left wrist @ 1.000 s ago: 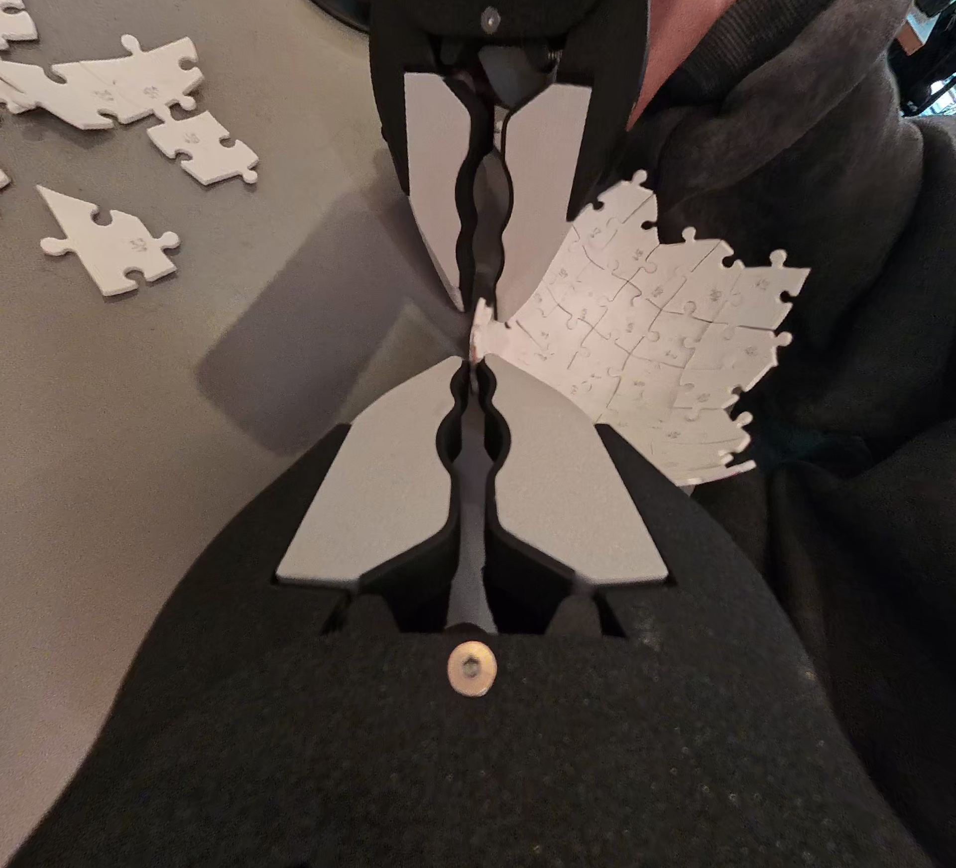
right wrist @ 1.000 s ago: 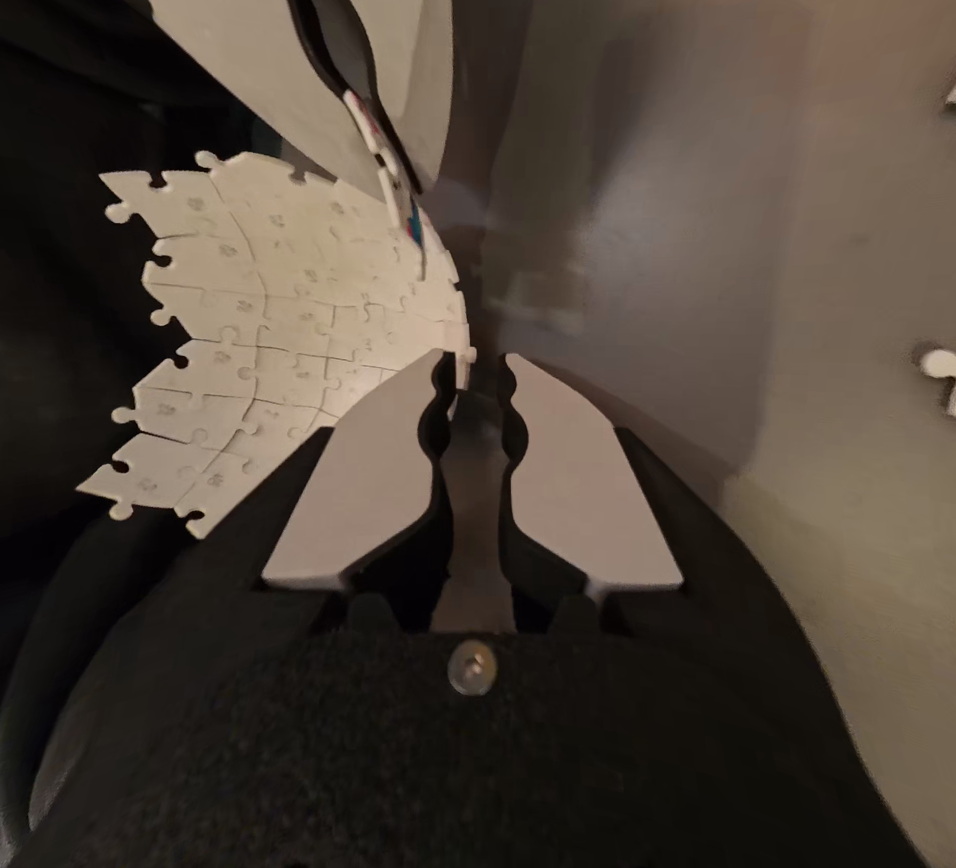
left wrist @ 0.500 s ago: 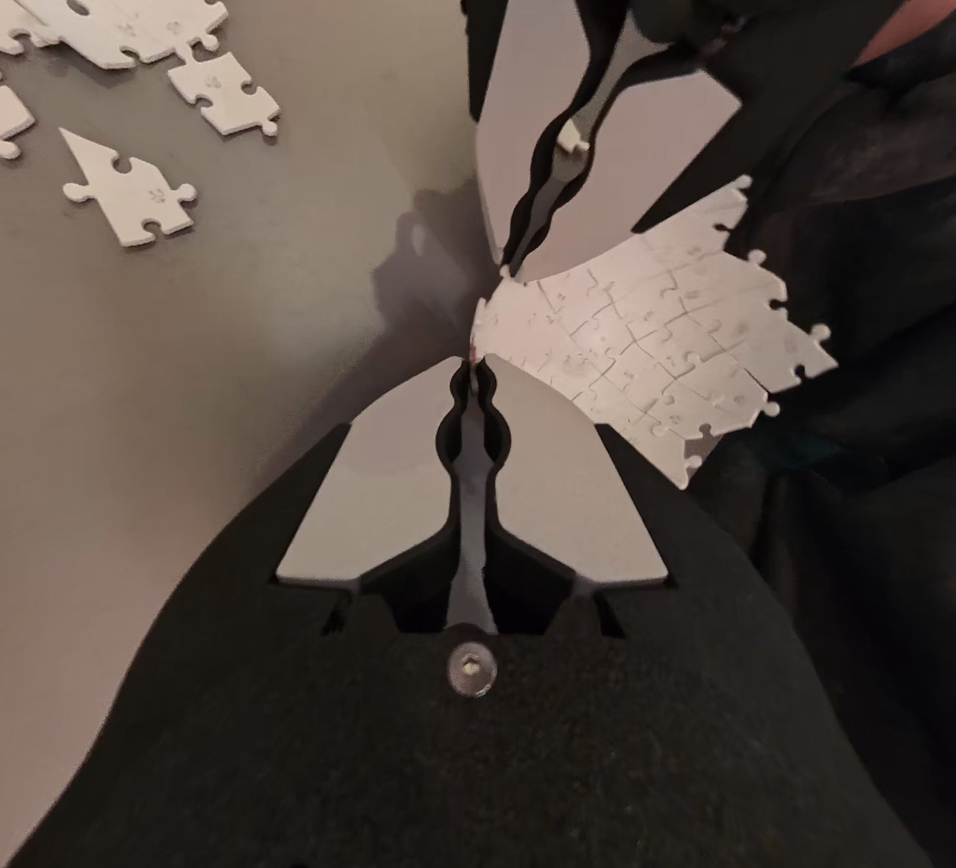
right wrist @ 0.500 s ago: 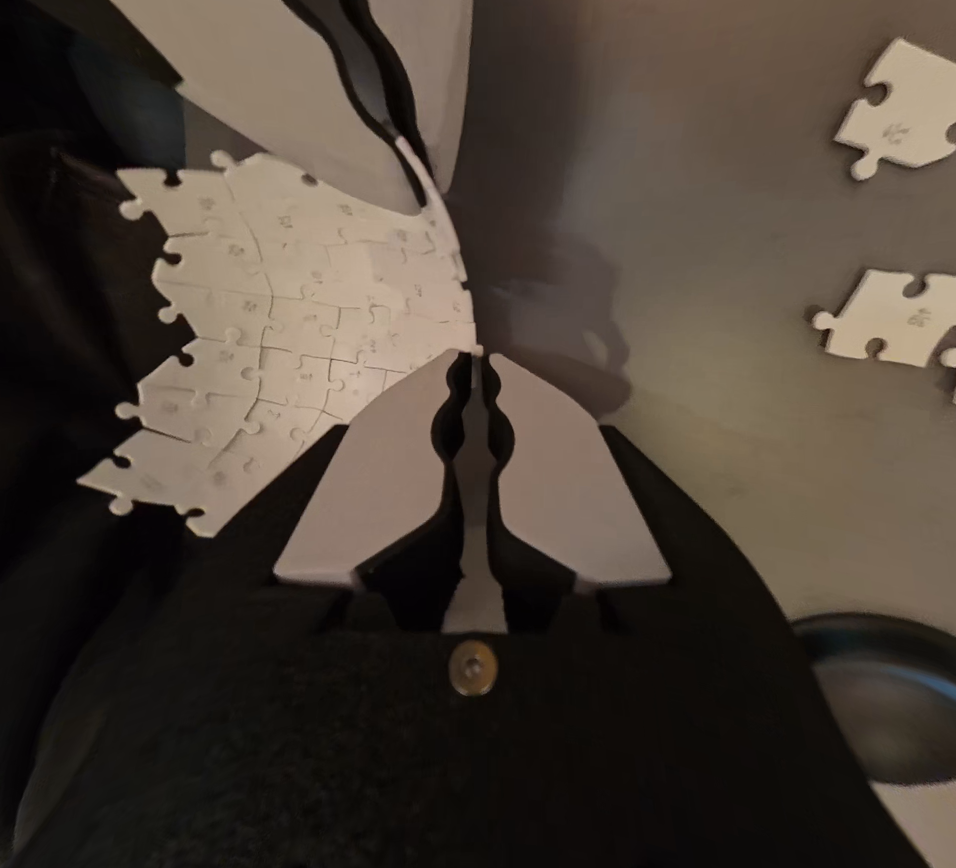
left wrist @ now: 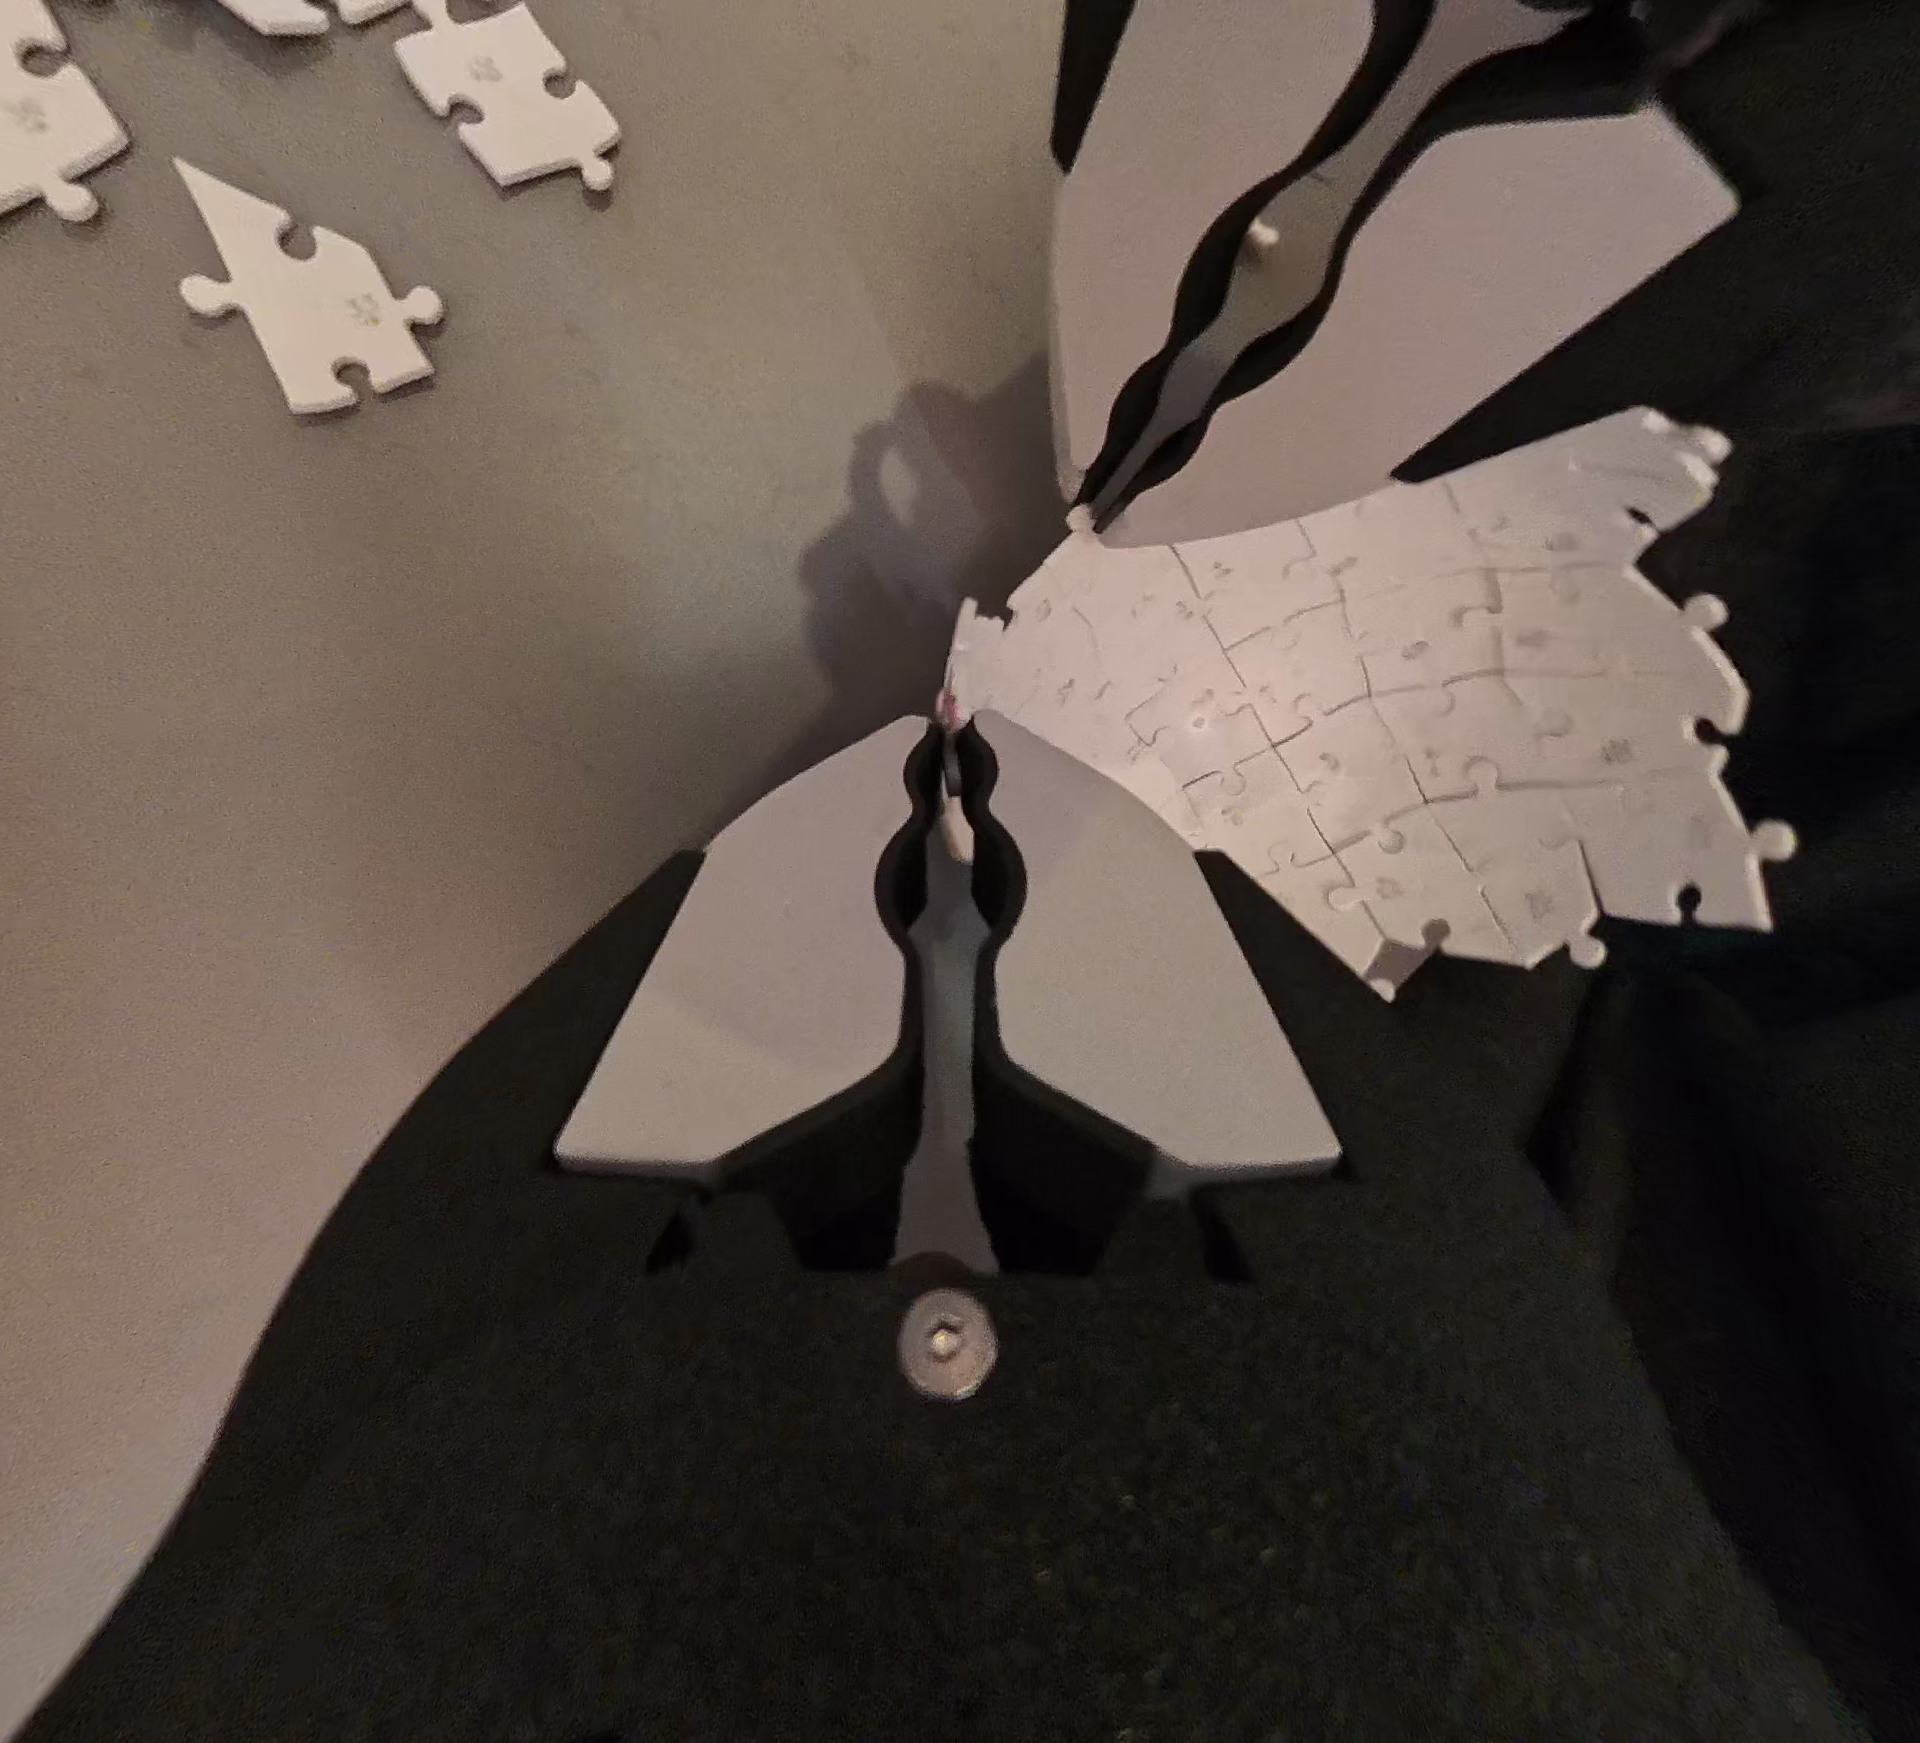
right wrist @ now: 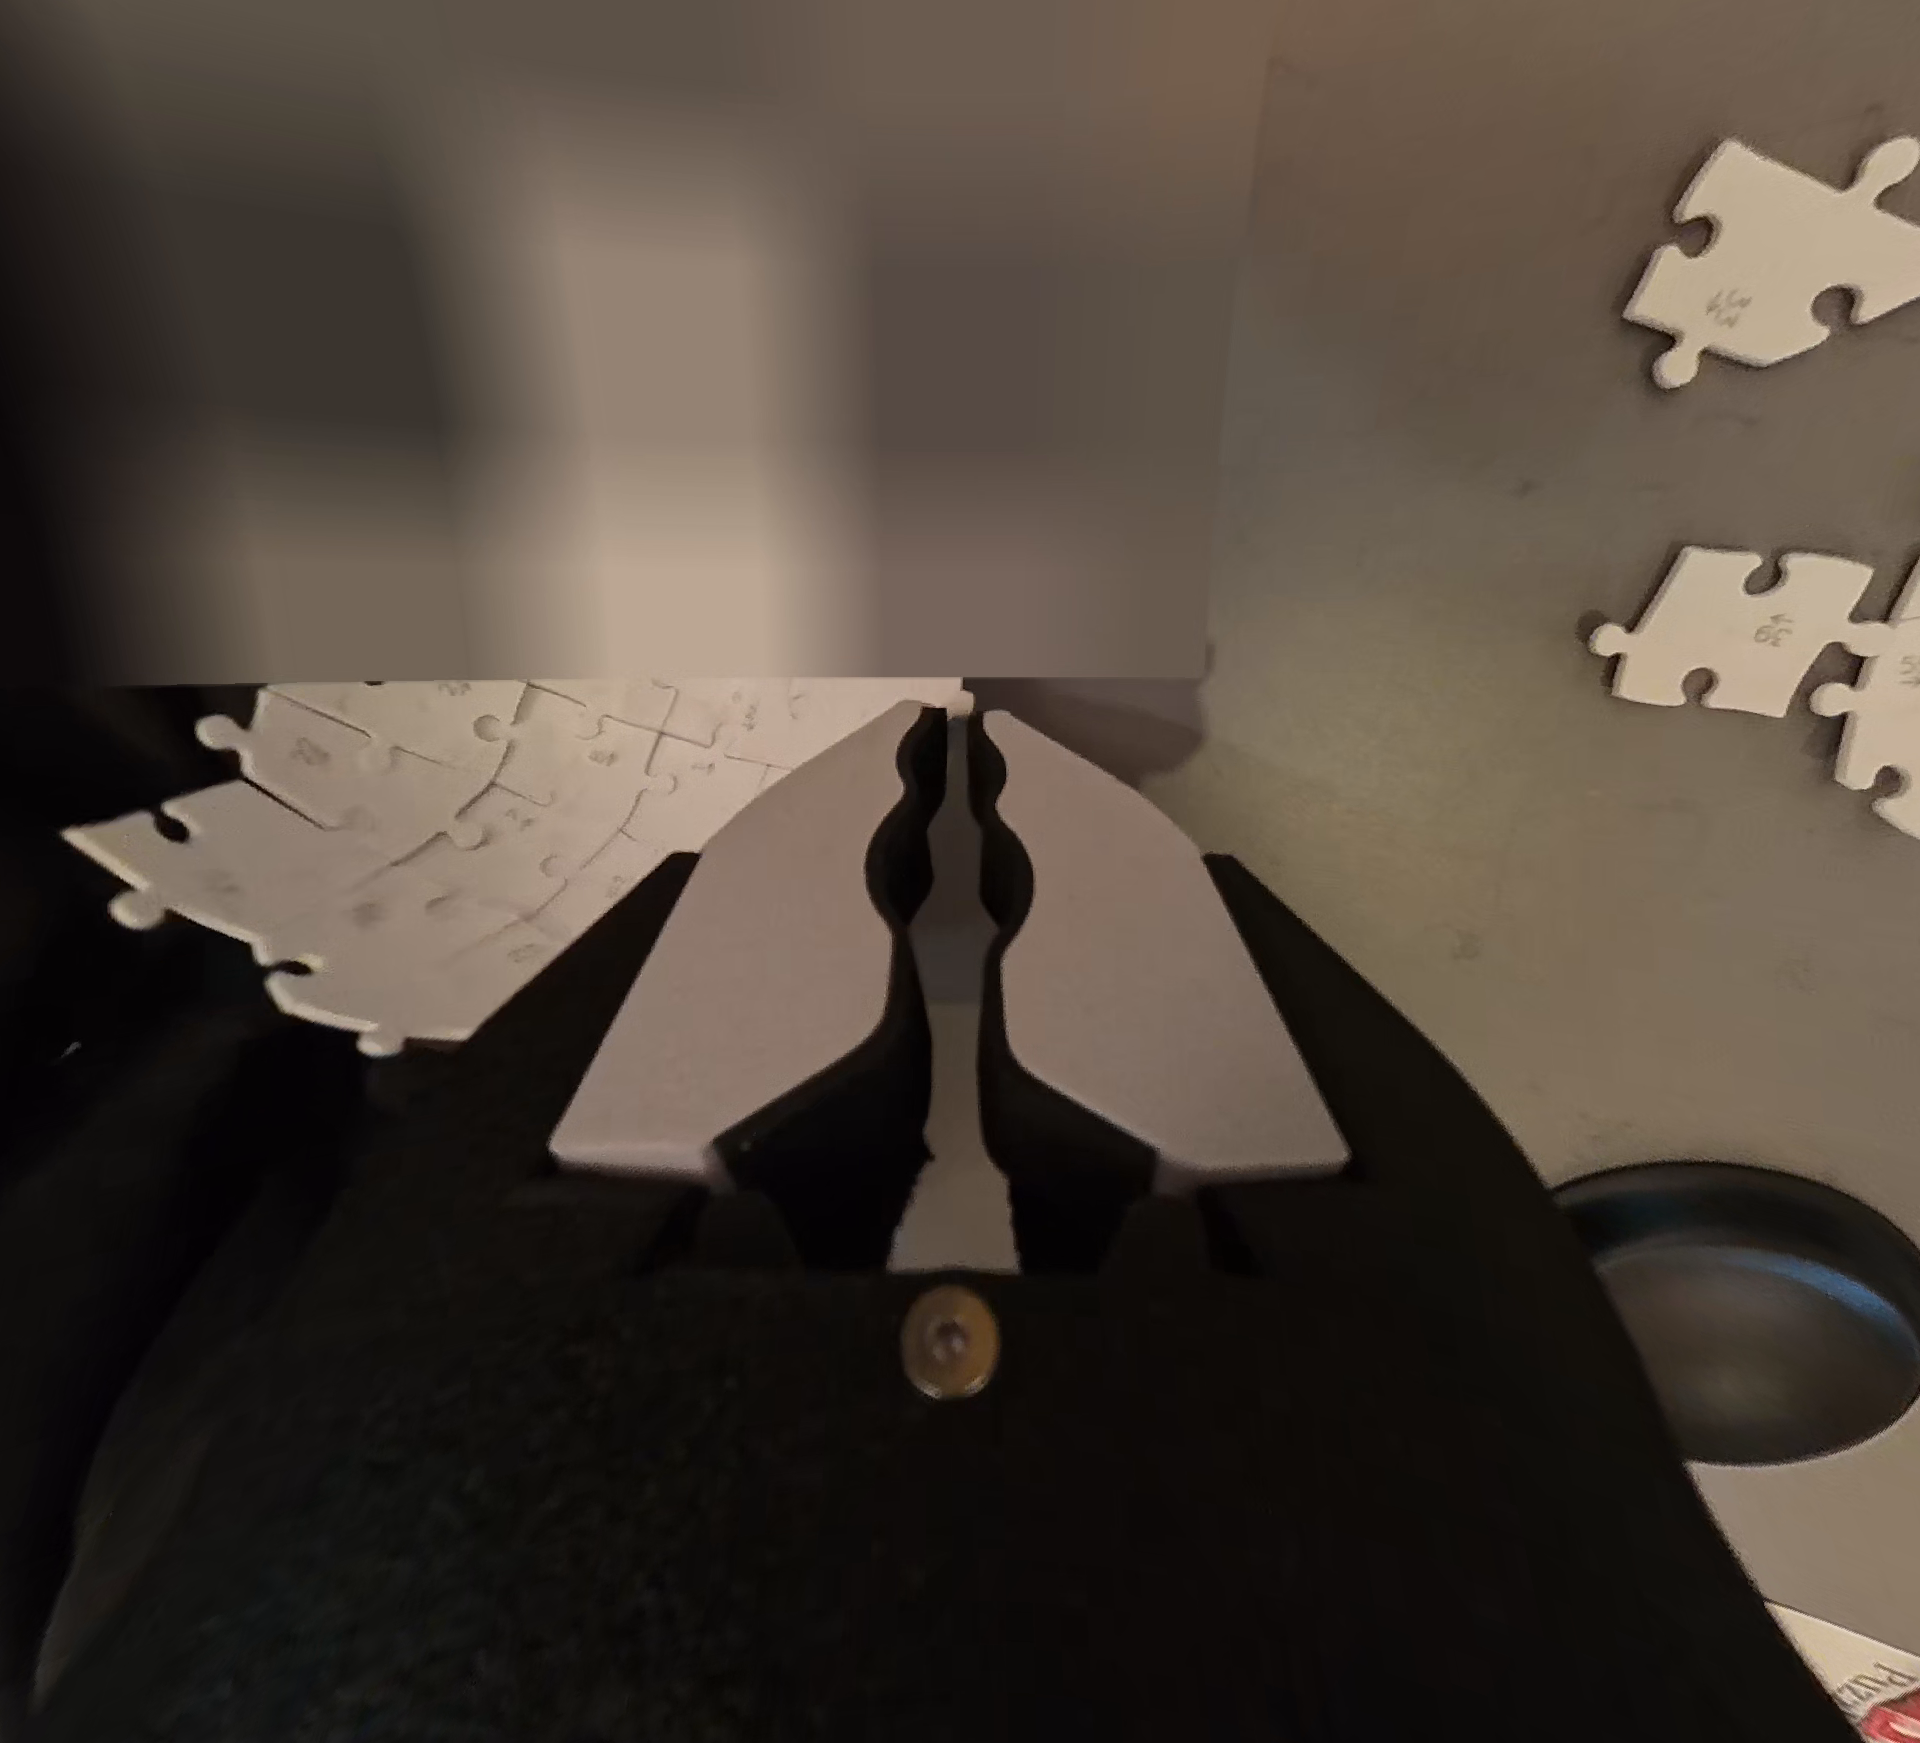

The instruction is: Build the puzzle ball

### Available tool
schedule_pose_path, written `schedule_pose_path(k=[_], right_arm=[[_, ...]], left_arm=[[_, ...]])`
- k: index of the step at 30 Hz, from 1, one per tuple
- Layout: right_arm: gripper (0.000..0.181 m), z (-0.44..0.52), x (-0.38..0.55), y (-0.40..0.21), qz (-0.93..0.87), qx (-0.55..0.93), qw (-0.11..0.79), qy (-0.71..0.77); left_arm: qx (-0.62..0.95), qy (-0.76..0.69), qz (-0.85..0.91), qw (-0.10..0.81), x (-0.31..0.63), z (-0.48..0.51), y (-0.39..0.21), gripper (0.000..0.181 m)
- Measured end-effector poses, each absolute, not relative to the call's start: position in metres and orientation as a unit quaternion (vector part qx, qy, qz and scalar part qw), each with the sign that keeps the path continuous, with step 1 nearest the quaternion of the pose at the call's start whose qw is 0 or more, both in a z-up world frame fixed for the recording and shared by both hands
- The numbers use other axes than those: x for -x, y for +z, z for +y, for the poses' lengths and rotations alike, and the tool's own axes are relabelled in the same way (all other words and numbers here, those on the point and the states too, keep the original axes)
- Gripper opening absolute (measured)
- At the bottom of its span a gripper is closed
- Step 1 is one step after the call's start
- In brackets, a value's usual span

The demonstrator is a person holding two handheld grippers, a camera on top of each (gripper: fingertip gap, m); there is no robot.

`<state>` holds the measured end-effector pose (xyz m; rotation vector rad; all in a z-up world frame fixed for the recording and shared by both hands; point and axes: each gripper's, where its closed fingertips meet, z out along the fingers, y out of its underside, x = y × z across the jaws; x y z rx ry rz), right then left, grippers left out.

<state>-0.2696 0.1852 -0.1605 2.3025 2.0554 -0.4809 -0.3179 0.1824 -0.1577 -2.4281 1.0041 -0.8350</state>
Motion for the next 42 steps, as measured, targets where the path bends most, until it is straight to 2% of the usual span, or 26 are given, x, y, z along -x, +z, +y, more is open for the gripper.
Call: schedule_pose_path(k=[15,42], right_arm=[[0.004,0.1871,0.2693,-0.1601,0.652,-0.741,0.004,-0.158],[0.004,0.1889,0.2691,-0.1632,0.657,-0.740,0.003,-0.146]], left_arm=[[0.859,-0.330,0.335,0.199,0.3175,0.1860,-0.1577,0.002],[0.859,-0.308,0.342,0.224,0.3180,0.1922,-0.1571,0.002]])
